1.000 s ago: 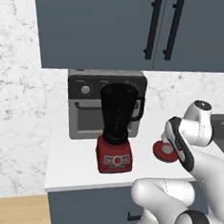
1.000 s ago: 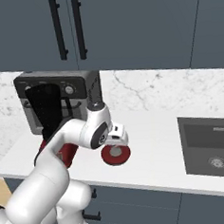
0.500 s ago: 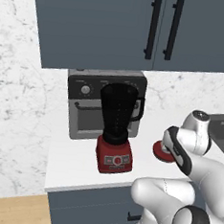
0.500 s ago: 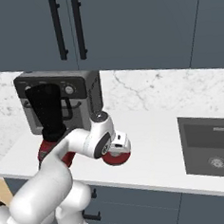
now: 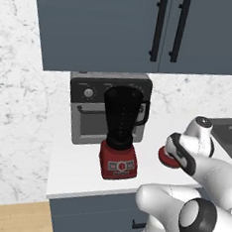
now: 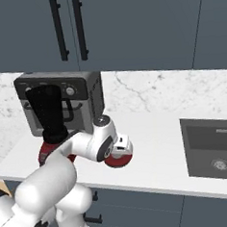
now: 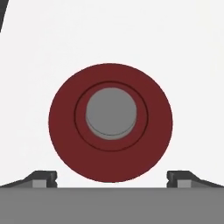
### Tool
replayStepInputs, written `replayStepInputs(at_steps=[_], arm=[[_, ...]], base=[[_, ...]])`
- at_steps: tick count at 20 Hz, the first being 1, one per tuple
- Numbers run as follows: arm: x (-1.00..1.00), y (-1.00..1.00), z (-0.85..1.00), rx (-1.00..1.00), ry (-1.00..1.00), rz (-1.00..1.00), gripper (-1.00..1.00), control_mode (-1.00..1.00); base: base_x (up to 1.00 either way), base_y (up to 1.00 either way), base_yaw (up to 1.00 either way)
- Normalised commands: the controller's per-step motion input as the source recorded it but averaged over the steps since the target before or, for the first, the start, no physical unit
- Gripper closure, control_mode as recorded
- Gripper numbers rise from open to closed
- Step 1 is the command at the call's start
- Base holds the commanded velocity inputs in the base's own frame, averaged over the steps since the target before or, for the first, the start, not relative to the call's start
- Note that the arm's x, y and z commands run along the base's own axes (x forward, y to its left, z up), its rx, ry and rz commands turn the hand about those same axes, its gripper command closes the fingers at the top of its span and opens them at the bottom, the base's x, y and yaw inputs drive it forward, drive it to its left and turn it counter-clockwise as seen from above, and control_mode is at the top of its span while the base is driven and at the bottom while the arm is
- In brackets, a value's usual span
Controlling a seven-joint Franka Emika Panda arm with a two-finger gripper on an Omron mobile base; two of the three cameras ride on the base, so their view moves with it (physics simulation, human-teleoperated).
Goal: Close the lid blender by securely placing the lid on top.
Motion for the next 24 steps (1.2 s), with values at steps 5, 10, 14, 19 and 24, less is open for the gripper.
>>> replayStepInputs(at_steps=[5, 10, 14, 19, 24], arm=[[0.23, 0.00, -0.13, 0.00, 0.00, 0.00, -1.00, -1.00], [0.20, 0.00, -0.14, 0.00, 0.00, 0.00, -1.00, -1.00], [0.19, 0.00, -0.15, 0.00, 0.00, 0.00, -1.00, -1.00], [0.19, -0.02, -0.16, 0.00, 0.00, 0.00, -1.00, -1.00], [0.17, -0.04, -0.20, 0.00, 0.00, 0.00, -1.00, -1.00]], base=[[0.00, 0.00, 0.00], [0.00, 0.00, 0.00], [0.00, 0.00, 0.00], [0.00, 0.00, 0.00], [0.00, 0.00, 0.00]])
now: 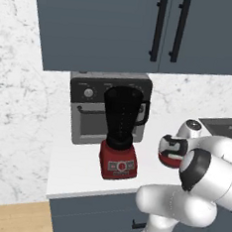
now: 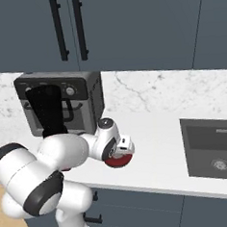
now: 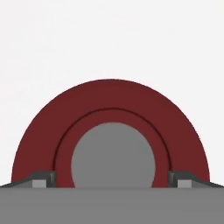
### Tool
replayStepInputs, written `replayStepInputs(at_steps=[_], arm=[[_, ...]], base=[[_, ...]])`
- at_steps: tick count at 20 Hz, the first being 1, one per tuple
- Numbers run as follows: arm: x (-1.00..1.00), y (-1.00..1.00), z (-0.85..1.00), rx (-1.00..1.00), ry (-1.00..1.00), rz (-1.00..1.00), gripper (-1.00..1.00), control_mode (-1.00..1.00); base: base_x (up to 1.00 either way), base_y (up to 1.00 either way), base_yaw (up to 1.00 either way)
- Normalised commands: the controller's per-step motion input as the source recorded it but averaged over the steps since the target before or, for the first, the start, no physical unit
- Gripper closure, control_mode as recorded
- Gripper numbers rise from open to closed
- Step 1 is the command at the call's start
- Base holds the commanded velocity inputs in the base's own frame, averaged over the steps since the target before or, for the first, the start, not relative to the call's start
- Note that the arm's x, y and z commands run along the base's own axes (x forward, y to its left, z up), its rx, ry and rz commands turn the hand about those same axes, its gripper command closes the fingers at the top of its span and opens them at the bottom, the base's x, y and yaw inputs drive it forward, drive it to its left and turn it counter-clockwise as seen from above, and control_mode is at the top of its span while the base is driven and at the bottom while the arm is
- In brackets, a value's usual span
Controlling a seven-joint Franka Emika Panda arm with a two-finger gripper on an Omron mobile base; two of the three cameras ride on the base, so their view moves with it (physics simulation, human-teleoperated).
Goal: Close the lid blender by securely placing the lid on top.
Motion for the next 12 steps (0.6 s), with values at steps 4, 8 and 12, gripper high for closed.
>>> replayStepInputs(at_steps=[4, 8, 12], arm=[[0.13, -0.06, -0.24, 0.00, 0.00, 0.00, -1.00, -1.00], [0.04, -0.02, -0.38, 0.00, 0.00, 0.00, 1.00, -1.00], [0.00, 0.00, -0.51, 0.00, 0.01, 0.00, 1.00, -1.00]], base=[[0.00, 0.00, 0.00], [0.00, 0.00, 0.00], [0.00, 0.00, 0.00]])
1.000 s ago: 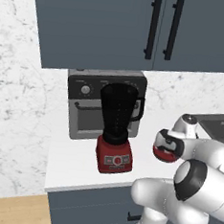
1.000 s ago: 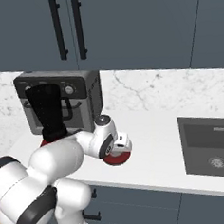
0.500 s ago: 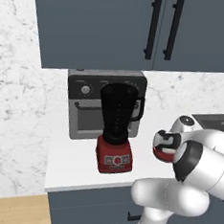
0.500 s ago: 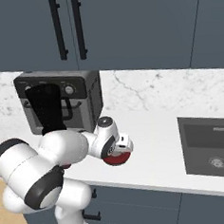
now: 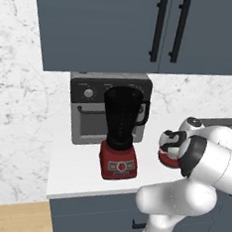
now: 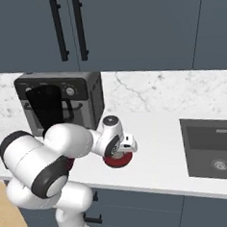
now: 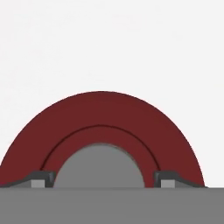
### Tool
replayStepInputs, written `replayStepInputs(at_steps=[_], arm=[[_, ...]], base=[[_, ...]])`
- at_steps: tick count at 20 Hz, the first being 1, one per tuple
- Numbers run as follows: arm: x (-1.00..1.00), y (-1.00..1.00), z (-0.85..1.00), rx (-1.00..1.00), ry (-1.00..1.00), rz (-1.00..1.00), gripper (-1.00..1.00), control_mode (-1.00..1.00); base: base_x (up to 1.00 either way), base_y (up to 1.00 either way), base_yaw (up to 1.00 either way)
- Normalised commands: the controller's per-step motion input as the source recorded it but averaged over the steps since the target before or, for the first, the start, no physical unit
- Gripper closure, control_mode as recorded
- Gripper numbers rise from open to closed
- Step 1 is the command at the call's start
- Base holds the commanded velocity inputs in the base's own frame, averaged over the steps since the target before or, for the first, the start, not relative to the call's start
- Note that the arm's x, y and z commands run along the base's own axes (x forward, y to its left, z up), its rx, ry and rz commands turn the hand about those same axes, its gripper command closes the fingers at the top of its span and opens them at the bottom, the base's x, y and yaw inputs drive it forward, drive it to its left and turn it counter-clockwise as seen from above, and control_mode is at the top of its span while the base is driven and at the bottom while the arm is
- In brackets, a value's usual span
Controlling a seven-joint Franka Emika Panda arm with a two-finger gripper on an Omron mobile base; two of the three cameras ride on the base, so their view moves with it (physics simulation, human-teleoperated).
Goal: Close the lid blender by securely placing the lid on top.
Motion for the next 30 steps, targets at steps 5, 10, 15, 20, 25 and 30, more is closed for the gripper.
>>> replayStepInputs(at_steps=[5, 10, 15, 20, 25, 30], arm=[[-0.17, 0.00, -0.56, 0.00, 0.05, 0.00, 1.00, -1.00], [-0.29, 0.07, -0.48, 0.00, 0.00, 0.00, 1.00, -1.00], [-0.40, 0.00, -0.06, 0.00, 0.00, 0.00, 1.00, -1.00], [-0.38, 0.00, 0.19, 0.03, 0.00, 0.00, 1.00, -1.00], [-0.26, 0.00, 0.61, 0.03, -0.01, 0.00, 1.00, -1.00], [-0.15, 0.00, 0.97, 0.01, -0.03, 0.00, 1.00, -1.00]], base=[[0.00, 0.00, 0.00], [0.00, 0.00, 0.00], [0.00, 0.00, 0.00], [0.00, 0.00, 0.00], [0.00, 0.00, 0.00], [0.00, 0.00, 0.00]])
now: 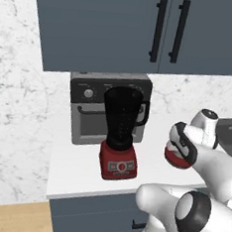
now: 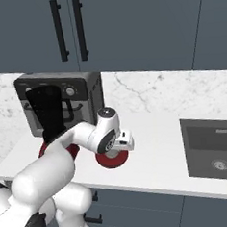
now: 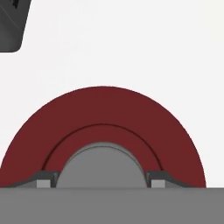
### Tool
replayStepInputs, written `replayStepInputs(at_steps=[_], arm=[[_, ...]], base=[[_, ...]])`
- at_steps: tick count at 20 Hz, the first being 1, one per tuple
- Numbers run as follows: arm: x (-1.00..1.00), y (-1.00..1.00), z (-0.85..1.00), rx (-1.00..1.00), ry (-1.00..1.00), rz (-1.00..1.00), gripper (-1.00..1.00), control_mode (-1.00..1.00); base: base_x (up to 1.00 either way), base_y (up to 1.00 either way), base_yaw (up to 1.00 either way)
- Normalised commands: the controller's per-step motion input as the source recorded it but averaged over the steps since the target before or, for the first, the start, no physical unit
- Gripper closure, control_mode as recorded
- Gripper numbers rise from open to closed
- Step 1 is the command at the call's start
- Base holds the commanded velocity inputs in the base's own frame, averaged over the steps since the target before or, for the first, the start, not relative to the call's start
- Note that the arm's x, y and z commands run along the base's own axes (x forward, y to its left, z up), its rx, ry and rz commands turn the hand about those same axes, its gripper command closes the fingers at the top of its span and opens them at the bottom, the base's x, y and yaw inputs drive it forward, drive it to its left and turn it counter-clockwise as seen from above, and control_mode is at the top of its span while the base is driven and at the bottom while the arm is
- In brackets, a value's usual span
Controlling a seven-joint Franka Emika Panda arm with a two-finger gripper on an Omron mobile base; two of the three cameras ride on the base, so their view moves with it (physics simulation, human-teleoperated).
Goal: Close the lid blender by securely placing the lid on top.
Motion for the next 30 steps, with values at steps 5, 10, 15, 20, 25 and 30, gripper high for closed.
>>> replayStepInputs(at_steps=[5, 10, 15, 20, 25, 30], arm=[[-0.12, 0.00, 1.00, 0.00, 0.00, 0.00, 1.00, -1.00], [-0.09, 0.00, 1.00, 0.00, 0.00, 0.00, 1.00, -1.00], [-0.12, 0.07, 1.00, 0.00, -0.03, 0.00, 1.00, -1.00], [-0.10, 0.12, 1.00, 0.00, -0.05, 0.00, 1.00, -1.00], [-0.10, 0.23, 0.94, 0.00, -0.04, 0.00, 1.00, -1.00], [-0.08, 0.38, 0.69, 0.00, 0.00, 0.00, 1.00, -1.00]], base=[[0.00, 0.00, 0.00], [0.00, 0.00, 0.00], [0.00, 0.00, 0.00], [0.00, 0.00, 0.00], [0.00, 0.00, 0.00], [0.00, 0.00, 0.00]])
